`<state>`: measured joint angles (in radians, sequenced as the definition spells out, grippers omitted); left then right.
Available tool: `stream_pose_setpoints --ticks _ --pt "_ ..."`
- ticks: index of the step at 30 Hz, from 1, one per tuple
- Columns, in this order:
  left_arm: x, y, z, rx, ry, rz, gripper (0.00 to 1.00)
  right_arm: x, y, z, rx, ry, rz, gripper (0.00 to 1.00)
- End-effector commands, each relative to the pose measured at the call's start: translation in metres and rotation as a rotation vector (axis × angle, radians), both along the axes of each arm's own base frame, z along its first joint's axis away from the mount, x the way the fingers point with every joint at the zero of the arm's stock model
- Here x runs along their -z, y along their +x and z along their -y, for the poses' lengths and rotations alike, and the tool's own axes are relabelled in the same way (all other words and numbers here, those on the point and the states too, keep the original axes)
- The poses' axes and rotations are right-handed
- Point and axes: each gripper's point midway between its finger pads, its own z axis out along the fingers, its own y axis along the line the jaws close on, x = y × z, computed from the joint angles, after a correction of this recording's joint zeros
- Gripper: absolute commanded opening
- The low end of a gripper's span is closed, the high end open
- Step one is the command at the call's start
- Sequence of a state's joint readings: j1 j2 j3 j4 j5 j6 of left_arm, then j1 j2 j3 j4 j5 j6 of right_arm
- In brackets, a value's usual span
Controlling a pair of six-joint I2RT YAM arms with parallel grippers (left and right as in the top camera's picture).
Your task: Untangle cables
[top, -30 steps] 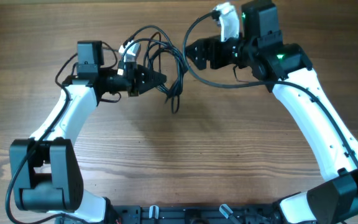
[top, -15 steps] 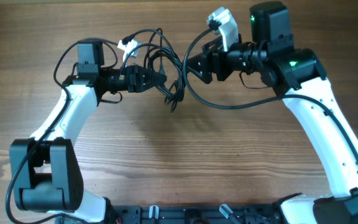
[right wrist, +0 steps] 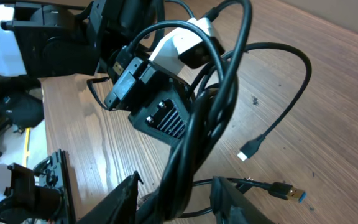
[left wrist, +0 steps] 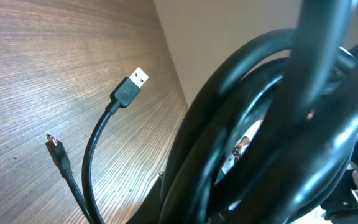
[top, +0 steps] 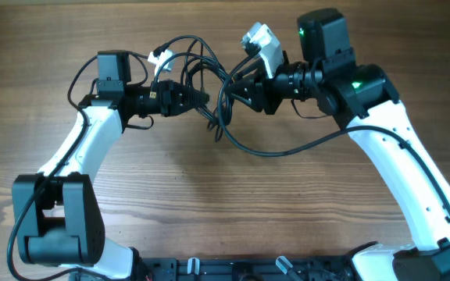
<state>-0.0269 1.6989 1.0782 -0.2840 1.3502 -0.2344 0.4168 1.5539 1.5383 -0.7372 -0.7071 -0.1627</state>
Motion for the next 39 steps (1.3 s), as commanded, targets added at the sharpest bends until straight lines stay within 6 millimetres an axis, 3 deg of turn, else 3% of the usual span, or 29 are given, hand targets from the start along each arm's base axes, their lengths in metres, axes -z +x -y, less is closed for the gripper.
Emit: stream_pose_setpoints --ticks 1,5,13,19,21,23,26,29,31,35,39 --pt "-0.001 -0.001 0.0 0.005 -0.011 -0.015 0.04 0.004 0.0 -0.006 -0.033 0.001 -0.002 0.32" --pt "0.0 -0.002 0.0 0.005 -0.011 -0.023 0.04 0.005 0.0 -0.006 -0.033 -0.001 -0.008 0.23" --pt "0.0 -0.002 0.0 0.005 -0.011 -0.023 0.04 0.014 -0.003 -0.003 -0.04 -0.03 -0.014 0.19" --pt "0.0 -0.002 0.0 0.005 -0.011 -0.024 0.06 0.01 -0.004 -0.007 -0.049 -0.006 -0.017 0.04" --pt "0.0 -0.002 0.0 0.005 -0.011 -0.024 0.4 0.009 -0.005 -0.009 -0.027 0.008 -0.052 0.04" --pt "0.0 -0.002 0.0 0.005 -0.01 -0.023 0.64 0.008 -0.003 -0.01 0.0 0.023 -0.084 0.04" --pt "0.005 0.002 -0.001 -0.021 0.016 -0.042 0.79 0.011 0.01 -0.004 0.145 0.023 -0.167 0.04" --pt "0.016 0.01 -0.004 -0.085 0.076 -0.099 0.8 0.026 0.033 0.018 0.439 -0.014 -0.287 0.04" --pt "0.028 0.017 -0.005 -0.147 0.139 -0.154 0.75 0.035 0.044 0.036 0.626 -0.028 -0.353 0.04" --pt "0.052 0.025 -0.006 -0.273 0.253 -0.285 0.68 0.038 0.045 0.041 0.691 -0.028 -0.387 0.04" --pt "0.077 0.027 -0.015 -0.399 0.372 -0.409 0.69 0.048 0.048 0.059 0.79 -0.09 -0.381 0.04"
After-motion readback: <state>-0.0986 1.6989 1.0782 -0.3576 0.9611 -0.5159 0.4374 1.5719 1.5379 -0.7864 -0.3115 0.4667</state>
